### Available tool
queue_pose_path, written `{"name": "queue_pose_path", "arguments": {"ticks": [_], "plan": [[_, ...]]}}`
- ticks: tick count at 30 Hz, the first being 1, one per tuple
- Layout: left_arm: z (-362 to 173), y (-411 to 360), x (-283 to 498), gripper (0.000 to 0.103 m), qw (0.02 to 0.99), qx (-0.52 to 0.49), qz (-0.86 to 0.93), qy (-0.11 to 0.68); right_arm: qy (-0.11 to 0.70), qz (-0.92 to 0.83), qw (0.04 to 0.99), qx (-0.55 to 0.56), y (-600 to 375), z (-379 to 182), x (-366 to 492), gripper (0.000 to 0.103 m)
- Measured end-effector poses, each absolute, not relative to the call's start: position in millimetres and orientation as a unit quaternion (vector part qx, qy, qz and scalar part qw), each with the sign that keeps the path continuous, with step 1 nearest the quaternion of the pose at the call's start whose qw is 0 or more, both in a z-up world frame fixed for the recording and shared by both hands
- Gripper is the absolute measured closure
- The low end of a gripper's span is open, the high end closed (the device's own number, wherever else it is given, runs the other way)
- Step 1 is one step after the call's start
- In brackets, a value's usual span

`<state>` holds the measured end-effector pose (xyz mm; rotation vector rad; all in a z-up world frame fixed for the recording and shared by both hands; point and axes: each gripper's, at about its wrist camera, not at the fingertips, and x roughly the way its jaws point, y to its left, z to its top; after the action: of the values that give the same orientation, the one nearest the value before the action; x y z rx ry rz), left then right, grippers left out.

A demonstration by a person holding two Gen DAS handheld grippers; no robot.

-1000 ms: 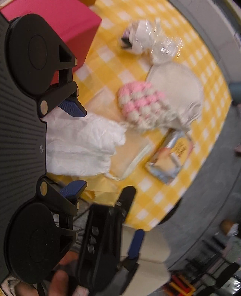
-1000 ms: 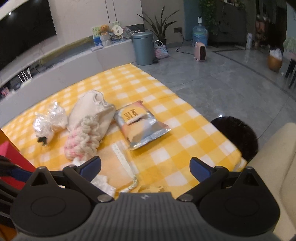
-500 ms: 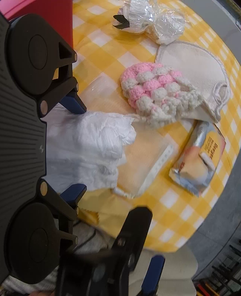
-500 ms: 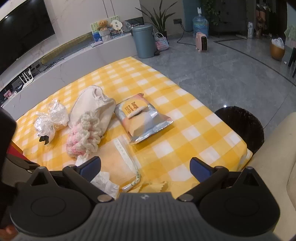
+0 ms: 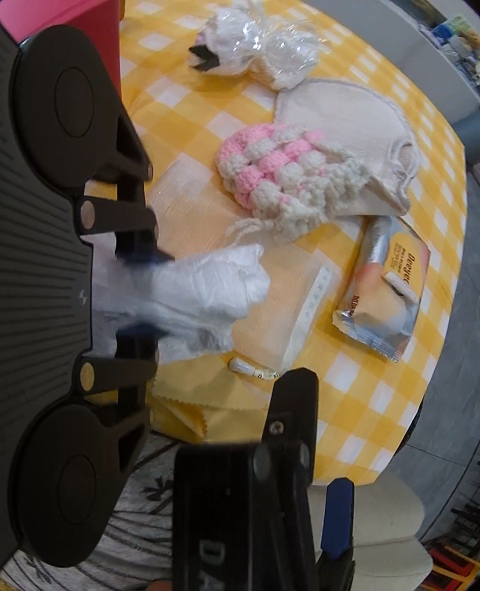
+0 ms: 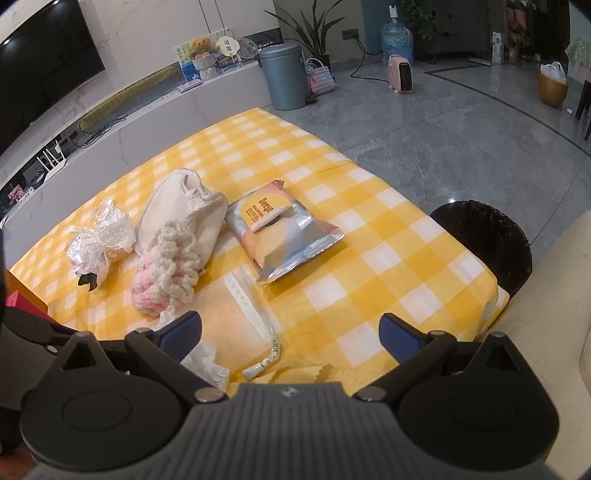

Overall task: Organize soft objects
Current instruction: 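Close the left gripper on the white cloth and lift it, then carry the white cloth with the left gripper while the right gripper grasps a yellow cloth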

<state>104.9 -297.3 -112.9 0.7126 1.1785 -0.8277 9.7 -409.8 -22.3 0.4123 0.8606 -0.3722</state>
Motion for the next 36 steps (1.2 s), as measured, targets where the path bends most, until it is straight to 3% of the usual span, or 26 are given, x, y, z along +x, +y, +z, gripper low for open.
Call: {"name": "queue_pose_path", "arguments": {"ticks": [5,15,22,25,32,36], "plan": [[-98.9,-294.5,107.3,0.085,0.703,0.302,-0.364,0.531,0.411,-0.178,0.872,0.198,-410.4,-22.9,9.9,0.003],[-31.6,-250.3,106.3,0.083,0.772,0.211,-0.371,0.471,0.418,-0.176,0.868,0.203,-412.0,-25.7,12.3,0.003],[-28.8,-233.4,116.8,0.085,0.788,0.180,-0.348,0.474,0.423,-0.172,0.871,0.182,-406.0,-24.5,14.0,0.003],[-26.9,-226.7,120.6,0.085,0.795,0.162,-0.348,0.469,0.408,-0.133,0.896,0.117,-386.9,-15.9,9.4,0.003],[-21.6,-218.7,123.8,0.085,0.808,0.156,-0.339,0.455,0.427,-0.021,0.891,-0.154,-302.4,-23.9,18.7,0.003],[-18.1,-208.5,127.8,0.085,0.817,0.138,-0.333,0.449,0.450,0.000,0.876,-0.174,-298.6,-32.1,26.3,0.003]]}}
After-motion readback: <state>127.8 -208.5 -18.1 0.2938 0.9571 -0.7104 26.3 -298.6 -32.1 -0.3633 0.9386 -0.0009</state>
